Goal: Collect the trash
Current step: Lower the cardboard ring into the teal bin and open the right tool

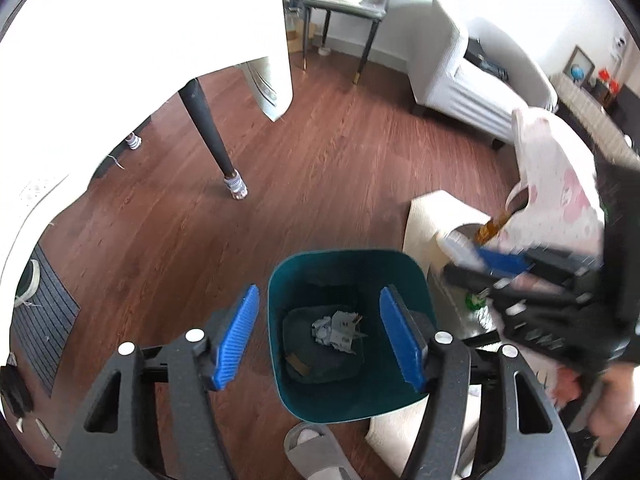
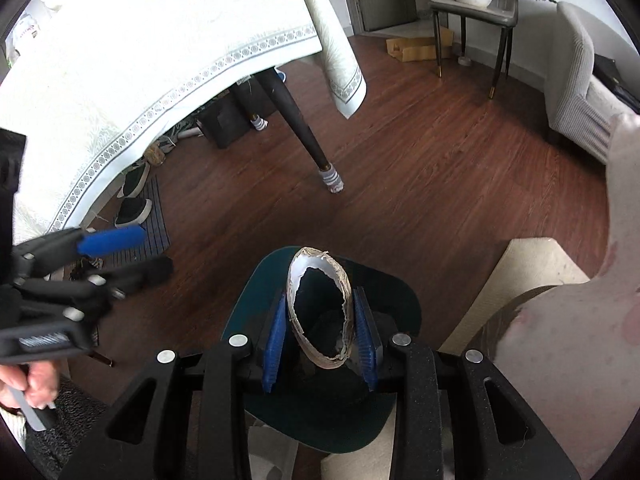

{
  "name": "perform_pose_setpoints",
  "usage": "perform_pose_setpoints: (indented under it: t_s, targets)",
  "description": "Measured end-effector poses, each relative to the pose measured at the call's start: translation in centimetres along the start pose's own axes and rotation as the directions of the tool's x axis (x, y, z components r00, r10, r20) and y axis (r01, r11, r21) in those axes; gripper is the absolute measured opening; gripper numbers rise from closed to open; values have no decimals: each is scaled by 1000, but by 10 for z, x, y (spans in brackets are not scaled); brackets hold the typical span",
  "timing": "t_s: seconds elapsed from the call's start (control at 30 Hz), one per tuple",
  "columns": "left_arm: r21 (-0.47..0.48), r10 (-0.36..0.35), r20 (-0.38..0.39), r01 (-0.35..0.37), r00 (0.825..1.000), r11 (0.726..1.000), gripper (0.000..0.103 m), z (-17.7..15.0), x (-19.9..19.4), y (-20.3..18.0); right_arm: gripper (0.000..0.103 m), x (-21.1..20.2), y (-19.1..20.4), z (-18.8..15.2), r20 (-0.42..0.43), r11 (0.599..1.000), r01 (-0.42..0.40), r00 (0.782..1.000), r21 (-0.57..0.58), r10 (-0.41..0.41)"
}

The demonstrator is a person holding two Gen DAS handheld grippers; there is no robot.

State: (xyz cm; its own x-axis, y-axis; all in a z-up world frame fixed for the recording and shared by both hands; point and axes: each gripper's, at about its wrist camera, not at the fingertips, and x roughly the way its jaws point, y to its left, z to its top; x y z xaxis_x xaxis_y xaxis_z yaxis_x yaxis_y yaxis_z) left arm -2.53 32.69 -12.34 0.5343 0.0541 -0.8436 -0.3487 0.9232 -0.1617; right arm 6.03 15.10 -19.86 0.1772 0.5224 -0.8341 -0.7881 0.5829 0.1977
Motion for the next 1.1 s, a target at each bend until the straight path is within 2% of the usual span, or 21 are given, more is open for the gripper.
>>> perform_pose_setpoints:
  t_s: [0.2, 0.67, 0.77, 0.87, 0.97, 1.0, 1.1]
  targets:
    - [-18, -5, 67, 6, 998, 1000, 58, 8, -23, 6, 33, 24, 5, -10, -47, 1000, 0, 999, -15, -1]
    - [-20, -56, 127, 59, 990, 998, 40, 21, -48, -2, 33, 80, -2, -46, -197, 1000, 23, 980, -22, -27]
    - [-26, -62, 138, 66, 988, 997, 40, 24, -53, -3, 34, 87, 2, -51, -227, 997, 54, 972, -55, -65]
    - [-28, -71, 150, 76, 986, 997, 40, 26, -57, -5, 37, 91, 1, -57, -245, 996, 54, 967, -68, -69]
    - [-27, -75, 158, 80, 985, 996, 40, 29, -61, -10, 40, 89, -1, -60, -239, 995, 57, 968, -77, -74]
    - [-27, -83, 163, 88, 983, 996, 40, 30, -64, -12, 46, 87, -3, -60, -235, 995, 57, 969, -77, -73]
    - [-25, -101, 185, 108, 978, 994, 40, 33, -74, -18, 48, 76, -6, -61, -220, 995, 59, 973, -78, -75]
